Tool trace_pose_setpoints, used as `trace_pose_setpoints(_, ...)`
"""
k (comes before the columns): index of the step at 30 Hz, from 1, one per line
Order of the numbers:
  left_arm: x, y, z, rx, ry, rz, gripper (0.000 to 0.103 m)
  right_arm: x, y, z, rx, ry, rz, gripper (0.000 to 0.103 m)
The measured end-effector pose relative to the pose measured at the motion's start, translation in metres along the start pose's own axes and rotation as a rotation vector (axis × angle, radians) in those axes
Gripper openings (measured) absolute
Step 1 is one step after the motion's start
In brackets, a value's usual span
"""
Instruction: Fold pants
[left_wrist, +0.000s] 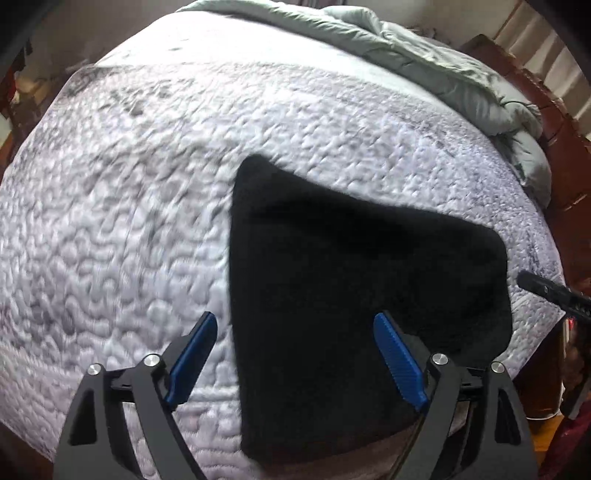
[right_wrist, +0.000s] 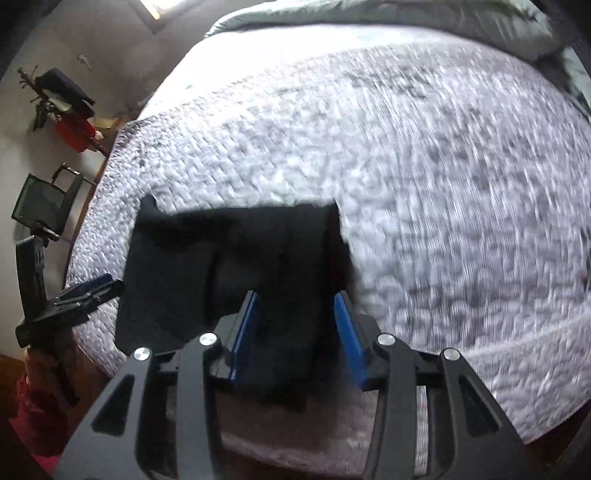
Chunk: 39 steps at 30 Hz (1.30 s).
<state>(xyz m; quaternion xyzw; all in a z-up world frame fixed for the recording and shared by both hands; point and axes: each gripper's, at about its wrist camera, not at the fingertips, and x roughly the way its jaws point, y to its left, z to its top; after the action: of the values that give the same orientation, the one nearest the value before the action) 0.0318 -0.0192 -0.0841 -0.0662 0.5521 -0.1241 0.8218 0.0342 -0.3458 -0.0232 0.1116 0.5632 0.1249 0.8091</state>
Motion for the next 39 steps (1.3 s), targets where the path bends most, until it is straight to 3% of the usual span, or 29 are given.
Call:
trace_pose_setpoints(5,0.019,-0.017,0.026,0.038,0.007,-0.008,0.087,0.028,0.005,0.04,0.005,0.023,0.075,0.039)
trace_pose_setpoints(7,0.034,-0.014,0.03,0.027,0.044,-0.003,0.087,0.048,-0.001,0.049,0.027,0.056,0.021,0.036)
trace_pose_setpoints(9,0.045,-0.014,0.029,0.035,0.062,0.022,0.087,0.066,-0.009,0.053,0.065,0.088,-0.015,0.04)
trace_pose_setpoints(14,0.049,-0.026,0.019,0.11,0.058,0.071,0.091,0.068,-0.028,0.043,0.122,0.074,0.064,0.043)
trace_pose_setpoints(20,0.02,-0.006,0.004,0.025,0.053,0.025,0.091,0.016,-0.018,0.006,0.051,0.044,0.047,0.043)
trace_pose_setpoints(27,0.014,0.011,-0.028,-0.021,0.093,0.022,0.091,0.011,-0.008,-0.045,0.048,0.117,0.11,0.044)
trace_pose_setpoints(28,0.017,0.012,-0.03,-0.026,0.105,0.018,0.091,0.015,-0.006,-0.049,0.04,0.126,0.109,0.043)
trace_pose_setpoints(29,0.02,0.012,-0.032,-0.033,0.117,0.016,0.091,0.018,-0.004,-0.052,0.037,0.13,0.112,0.034)
trace_pose_setpoints(31,0.025,0.011,-0.036,-0.042,0.134,-0.001,0.091,0.024,-0.003,-0.053,0.045,0.139,0.122,0.03)
trace_pose_setpoints(35,0.029,0.003,-0.039,-0.026,0.141,0.001,0.091,0.022,-0.004,-0.051,0.033,0.135,0.098,0.003)
trace_pose_setpoints(39,0.034,-0.001,-0.04,-0.018,0.14,0.003,0.091,0.017,-0.012,-0.054,0.034,0.147,0.116,0.003)
